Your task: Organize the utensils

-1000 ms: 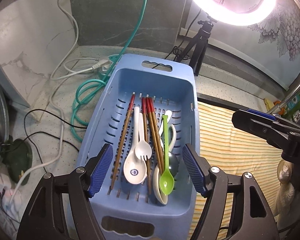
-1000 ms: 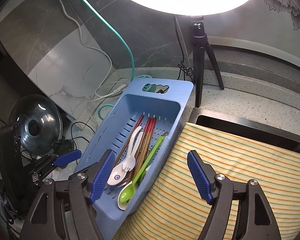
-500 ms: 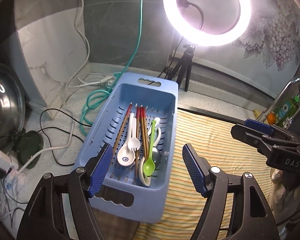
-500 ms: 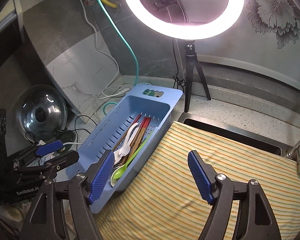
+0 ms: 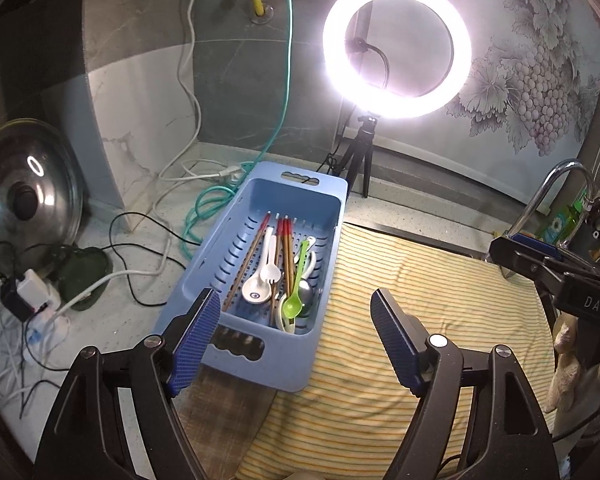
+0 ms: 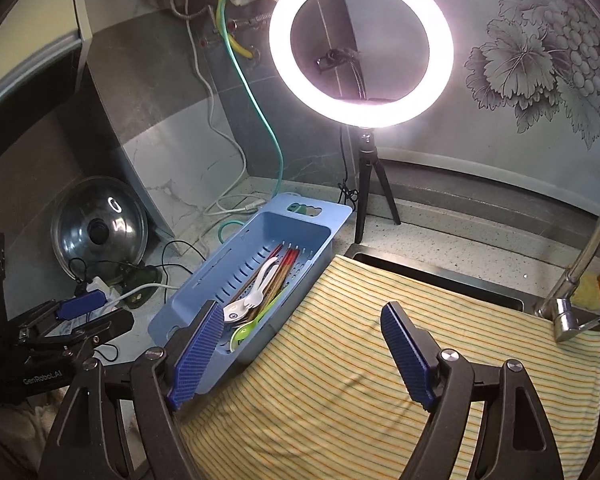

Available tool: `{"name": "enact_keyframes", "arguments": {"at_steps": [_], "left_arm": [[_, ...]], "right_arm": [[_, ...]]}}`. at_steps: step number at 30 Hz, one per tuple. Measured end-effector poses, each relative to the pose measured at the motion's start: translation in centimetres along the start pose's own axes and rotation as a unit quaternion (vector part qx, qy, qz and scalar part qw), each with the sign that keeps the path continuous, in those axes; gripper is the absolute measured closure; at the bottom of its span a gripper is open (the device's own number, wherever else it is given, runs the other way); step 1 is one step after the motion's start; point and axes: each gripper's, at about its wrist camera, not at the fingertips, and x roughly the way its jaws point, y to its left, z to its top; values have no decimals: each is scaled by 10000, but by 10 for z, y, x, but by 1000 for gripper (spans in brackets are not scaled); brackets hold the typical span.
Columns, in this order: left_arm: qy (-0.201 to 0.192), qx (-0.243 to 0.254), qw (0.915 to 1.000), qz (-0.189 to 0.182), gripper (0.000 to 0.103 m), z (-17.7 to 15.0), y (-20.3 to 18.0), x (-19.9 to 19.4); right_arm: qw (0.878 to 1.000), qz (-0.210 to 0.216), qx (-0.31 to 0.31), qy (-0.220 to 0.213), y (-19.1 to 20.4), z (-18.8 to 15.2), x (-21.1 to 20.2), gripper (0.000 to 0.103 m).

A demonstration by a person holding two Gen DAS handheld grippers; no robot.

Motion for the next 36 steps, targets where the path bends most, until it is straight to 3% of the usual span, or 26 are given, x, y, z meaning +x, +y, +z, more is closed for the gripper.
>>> {"name": "enact_keyframes", "arguments": {"at_steps": [36], "left_arm": [[31,100,9998,-158,25,-4,-12,-17]], "right_arm": [[10000,-17,20,-57,6,-10,-18,23]]}}
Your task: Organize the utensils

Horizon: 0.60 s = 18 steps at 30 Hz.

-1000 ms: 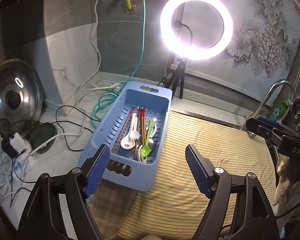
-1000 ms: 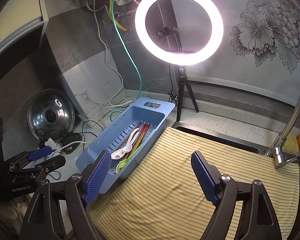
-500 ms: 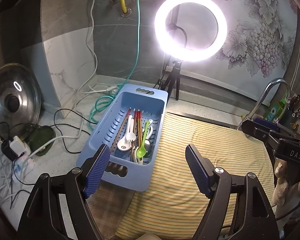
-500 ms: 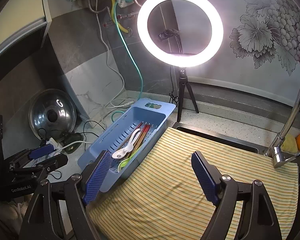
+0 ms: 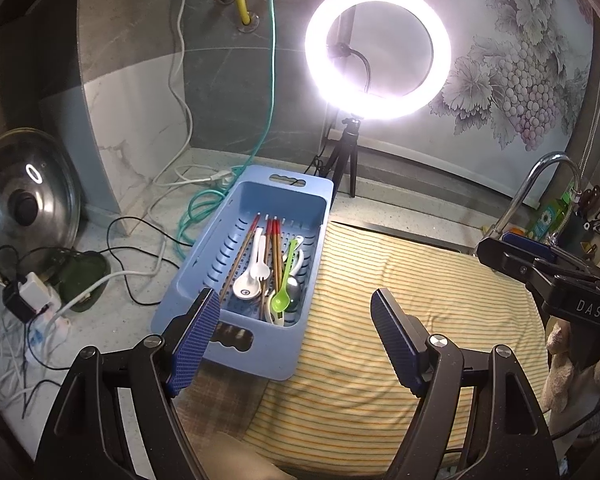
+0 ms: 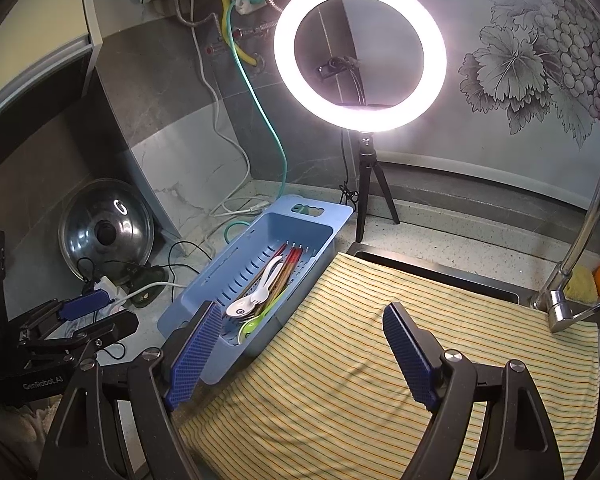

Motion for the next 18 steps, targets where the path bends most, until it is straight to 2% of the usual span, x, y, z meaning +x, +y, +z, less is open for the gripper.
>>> {"name": "enact_keyframes", "arguments": {"at_steps": [18], "left_arm": [[80,-9,10000,-15,24,2,2,8]], "right_arm": [[9999,-44,62,78,-4,-2,8,23]]}}
